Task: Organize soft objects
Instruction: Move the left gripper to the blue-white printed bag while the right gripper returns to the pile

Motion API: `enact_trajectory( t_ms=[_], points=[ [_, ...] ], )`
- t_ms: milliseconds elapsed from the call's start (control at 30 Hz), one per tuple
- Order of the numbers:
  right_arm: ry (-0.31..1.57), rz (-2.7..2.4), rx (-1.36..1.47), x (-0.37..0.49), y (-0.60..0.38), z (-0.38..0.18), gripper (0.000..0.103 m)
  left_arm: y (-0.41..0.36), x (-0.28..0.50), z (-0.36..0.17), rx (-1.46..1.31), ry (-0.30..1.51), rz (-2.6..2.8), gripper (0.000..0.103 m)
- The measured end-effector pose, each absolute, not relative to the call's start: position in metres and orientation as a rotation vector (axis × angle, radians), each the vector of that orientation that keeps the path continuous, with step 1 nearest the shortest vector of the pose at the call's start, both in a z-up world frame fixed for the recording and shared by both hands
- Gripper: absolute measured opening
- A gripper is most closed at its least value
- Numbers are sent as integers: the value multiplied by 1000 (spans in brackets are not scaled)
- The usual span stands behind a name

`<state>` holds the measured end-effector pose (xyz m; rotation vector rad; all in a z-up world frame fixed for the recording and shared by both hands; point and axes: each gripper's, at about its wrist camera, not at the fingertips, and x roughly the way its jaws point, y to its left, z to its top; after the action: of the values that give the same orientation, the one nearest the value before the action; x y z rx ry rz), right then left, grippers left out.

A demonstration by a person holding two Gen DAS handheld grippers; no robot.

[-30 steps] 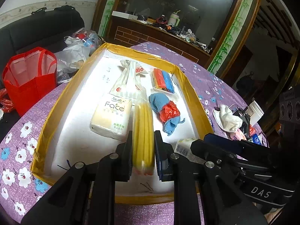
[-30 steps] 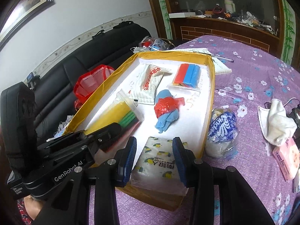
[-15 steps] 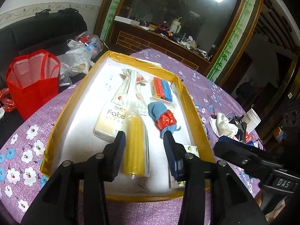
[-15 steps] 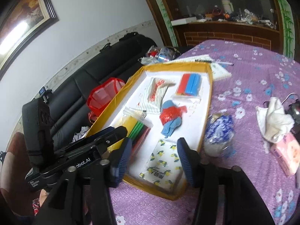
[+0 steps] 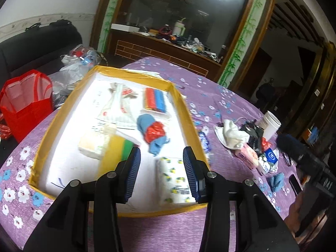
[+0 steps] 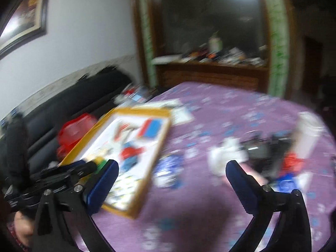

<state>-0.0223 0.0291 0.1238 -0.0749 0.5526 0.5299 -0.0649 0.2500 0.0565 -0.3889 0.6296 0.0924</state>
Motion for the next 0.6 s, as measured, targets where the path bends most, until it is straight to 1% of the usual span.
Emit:
enact_trajectory(
  t_ms=[67,167,233,267,467,567,600],
  points=[
    [507,450,-42,-24,1,131,103,242,-62,58,-380,633,77,40],
    [511,402,-15,-16,-32,136,101,231,-59,58,-363,644,57,40],
    [525,347,6,-8,-53,137,93,224,-55,58,-353,656,40,40],
    [530,331,38,-3,-68,136,93,221,-54,59,-348,658,35,40],
    [629,322,151,34,-122,120,94,193,-44,64,-308,691,-9,40],
    [679,313,224,41,-140,101,94,180,-36,65,-294,714,-35,40],
    [706,324,243,46,-142,95,93,177,-33,64,-297,727,-46,40]
  ],
)
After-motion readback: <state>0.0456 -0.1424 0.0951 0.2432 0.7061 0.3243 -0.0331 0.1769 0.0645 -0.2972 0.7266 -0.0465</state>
